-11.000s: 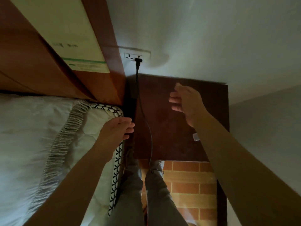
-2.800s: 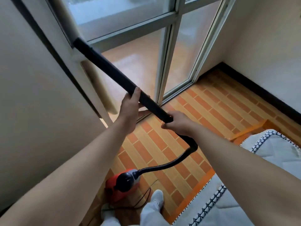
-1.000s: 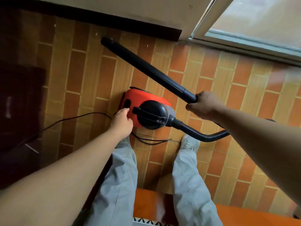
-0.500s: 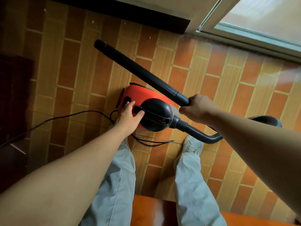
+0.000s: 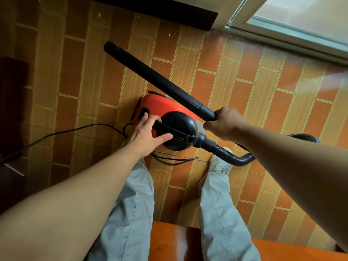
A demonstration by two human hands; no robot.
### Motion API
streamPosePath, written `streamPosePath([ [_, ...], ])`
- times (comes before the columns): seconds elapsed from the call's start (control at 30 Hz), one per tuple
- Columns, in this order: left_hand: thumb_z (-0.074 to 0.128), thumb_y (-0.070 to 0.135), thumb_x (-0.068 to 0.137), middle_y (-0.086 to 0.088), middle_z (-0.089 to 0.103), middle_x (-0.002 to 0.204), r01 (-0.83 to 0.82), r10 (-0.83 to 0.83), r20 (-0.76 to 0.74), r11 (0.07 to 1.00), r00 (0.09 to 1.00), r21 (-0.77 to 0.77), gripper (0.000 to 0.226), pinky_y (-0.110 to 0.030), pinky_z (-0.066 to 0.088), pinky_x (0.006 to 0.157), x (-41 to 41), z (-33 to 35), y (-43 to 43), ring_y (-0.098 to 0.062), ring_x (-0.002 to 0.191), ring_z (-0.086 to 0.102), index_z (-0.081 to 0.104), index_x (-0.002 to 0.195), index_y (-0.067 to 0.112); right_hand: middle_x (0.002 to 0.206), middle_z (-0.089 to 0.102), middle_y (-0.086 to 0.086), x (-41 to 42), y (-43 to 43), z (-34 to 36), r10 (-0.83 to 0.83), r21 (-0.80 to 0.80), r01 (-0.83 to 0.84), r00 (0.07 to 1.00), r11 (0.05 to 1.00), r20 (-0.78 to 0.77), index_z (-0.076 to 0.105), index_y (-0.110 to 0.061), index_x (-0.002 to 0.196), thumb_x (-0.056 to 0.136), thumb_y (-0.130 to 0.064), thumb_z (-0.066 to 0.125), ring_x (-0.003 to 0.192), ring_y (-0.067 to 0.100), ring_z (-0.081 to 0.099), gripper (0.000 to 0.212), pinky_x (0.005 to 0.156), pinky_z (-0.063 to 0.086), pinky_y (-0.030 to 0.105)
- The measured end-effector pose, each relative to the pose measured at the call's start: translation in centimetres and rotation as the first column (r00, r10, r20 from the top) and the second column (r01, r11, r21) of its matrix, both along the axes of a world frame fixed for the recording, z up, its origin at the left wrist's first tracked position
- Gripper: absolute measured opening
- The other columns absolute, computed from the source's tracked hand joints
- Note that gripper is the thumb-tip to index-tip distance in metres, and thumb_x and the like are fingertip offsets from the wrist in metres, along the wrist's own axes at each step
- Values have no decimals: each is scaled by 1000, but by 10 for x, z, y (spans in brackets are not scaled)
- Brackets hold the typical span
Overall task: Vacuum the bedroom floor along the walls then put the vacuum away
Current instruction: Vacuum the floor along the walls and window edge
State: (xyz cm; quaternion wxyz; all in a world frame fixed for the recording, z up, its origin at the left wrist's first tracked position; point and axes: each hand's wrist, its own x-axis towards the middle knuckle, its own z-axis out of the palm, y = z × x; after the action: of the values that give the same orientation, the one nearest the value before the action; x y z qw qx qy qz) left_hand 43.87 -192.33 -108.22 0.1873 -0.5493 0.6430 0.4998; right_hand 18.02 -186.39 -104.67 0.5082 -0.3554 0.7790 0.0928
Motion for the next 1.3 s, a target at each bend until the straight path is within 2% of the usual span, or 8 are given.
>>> streamPosePath([
  [0.3, 68, 63, 85, -17, 21, 168, -13, 14, 53, 1000, 998, -21, 56, -53, 31, 113, 10, -5, 35, -38, 151, 27, 47, 125, 31, 77, 63, 6, 7, 2, 5, 31, 9, -31, 999, 999, -10, 63, -16, 96, 89, -37, 67, 63, 21, 63, 22, 54, 53, 31],
  [0.43, 68, 62, 86, -17, 18, 169, -51, 51, 35, 999, 998, 14, 58, -55, 29, 115, 13, -2, 45, -37, 154, 20, 43, 128, 33, 79, 63, 5, 11, 1, 6, 55, 11, -55, 998, 998, 0, 63, -17, 97, 89, -38, 67, 66, 19, 63, 22, 54, 54, 31],
  [0.6, 63, 79, 76, -10, 27, 163, -131, 125, 64, 987, 990, 91, 62, -52, 39, 110, 11, 5, 38, -35, 146, 36, 35, 123, 51, 75, 60, 3, 17, 2, 4, 63, 26, -64, 998, 998, 9, 64, -15, 96, 90, -36, 66, 61, 16, 58, 22, 49, 44, 25],
  [0.8, 74, 59, 85, -4, 38, 155, -347, 337, 83, 921, 938, 176, 91, -32, 32, 95, -4, 13, 20, -25, 138, 41, 26, 155, 25, 73, 59, 3, 19, 6, 4, 36, 44, -36, 999, 998, -3, 62, -16, 99, 91, -36, 66, 56, 15, 57, 22, 45, 40, 23],
  [0.97, 81, 53, 81, -7, 28, 162, -312, 289, 134, 925, 948, 216, 106, -40, 35, 110, -12, 15, 17, -29, 147, 33, 17, 160, 23, 72, 60, 3, 20, 2, 2, 41, 43, -41, 999, 998, 12, 61, -18, 95, 90, -37, 67, 56, 17, 59, 20, 46, 49, 25],
  [1.03, 83, 51, 80, -8, 26, 164, -331, 308, 133, 917, 942, 224, 110, -43, 34, 115, -13, 15, 18, -30, 148, 31, 14, 161, 22, 74, 62, 5, 21, -1, 2, 37, 41, -38, 999, 998, 22, 62, -18, 94, 89, -36, 67, 60, 20, 63, 20, 54, 57, 32],
  [1.17, 81, 53, 81, -10, 21, 167, -319, 293, 142, 921, 945, 224, 116, -46, 31, 117, -12, 15, 17, -32, 150, 28, 5, 163, 20, 77, 66, 8, 20, -7, 2, 21, 38, -22, 999, 999, 37, 64, -15, 95, 88, -36, 68, 68, 27, 71, 23, 66, 64, 45],
  [1.3, 82, 57, 79, -11, 20, 168, -261, 226, 168, 936, 960, 236, 122, -46, 30, 118, -12, 12, 11, -33, 152, 26, 3, 163, 16, 75, 64, 8, 18, -10, 1, 7, 33, -8, 999, 999, 33, 63, -15, 96, 88, -36, 69, 62, 24, 66, 24, 66, 63, 44],
])
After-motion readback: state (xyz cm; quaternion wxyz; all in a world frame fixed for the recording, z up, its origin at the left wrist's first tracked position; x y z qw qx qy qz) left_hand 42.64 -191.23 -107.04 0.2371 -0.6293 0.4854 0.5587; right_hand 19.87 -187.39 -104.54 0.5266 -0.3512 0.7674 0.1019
